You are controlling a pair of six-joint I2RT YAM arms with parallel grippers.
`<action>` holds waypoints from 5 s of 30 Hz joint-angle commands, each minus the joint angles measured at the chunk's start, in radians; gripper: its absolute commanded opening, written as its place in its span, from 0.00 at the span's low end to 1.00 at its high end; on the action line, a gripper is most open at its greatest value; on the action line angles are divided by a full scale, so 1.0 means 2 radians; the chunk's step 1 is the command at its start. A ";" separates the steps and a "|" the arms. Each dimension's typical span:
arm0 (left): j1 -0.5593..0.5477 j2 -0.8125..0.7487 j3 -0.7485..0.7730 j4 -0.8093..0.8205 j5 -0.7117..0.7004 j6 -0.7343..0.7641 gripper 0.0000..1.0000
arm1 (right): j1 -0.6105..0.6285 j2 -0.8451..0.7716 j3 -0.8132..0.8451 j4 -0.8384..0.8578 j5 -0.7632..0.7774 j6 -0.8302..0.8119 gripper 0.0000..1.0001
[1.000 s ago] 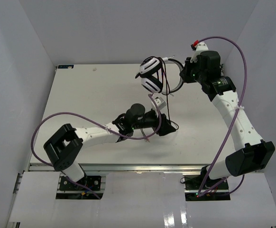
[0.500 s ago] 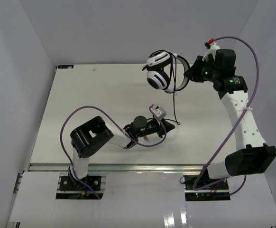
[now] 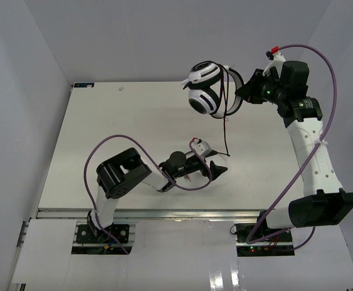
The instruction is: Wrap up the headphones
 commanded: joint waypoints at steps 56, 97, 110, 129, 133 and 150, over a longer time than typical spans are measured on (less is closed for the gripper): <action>0.291 -0.147 0.061 -0.334 0.244 0.000 0.00 | -0.020 -0.139 -0.079 -0.034 -0.111 -0.413 0.08; 0.151 -0.151 0.313 -0.525 0.137 -0.332 0.35 | 0.157 0.020 -0.124 0.177 0.379 -0.068 0.08; 0.090 -0.245 0.184 -0.501 0.132 -0.122 0.69 | 0.057 0.019 -0.040 0.107 0.219 -0.017 0.08; 0.048 -0.198 -0.078 -0.133 -0.029 0.082 0.98 | 0.018 -0.011 0.038 0.048 0.049 0.002 0.08; 0.037 -0.143 -0.046 -0.088 -0.085 0.082 0.98 | 0.014 -0.020 0.028 0.047 0.028 0.004 0.08; 0.025 -0.101 0.045 -0.142 -0.049 0.122 0.97 | 0.013 -0.026 0.010 0.040 -0.029 -0.006 0.08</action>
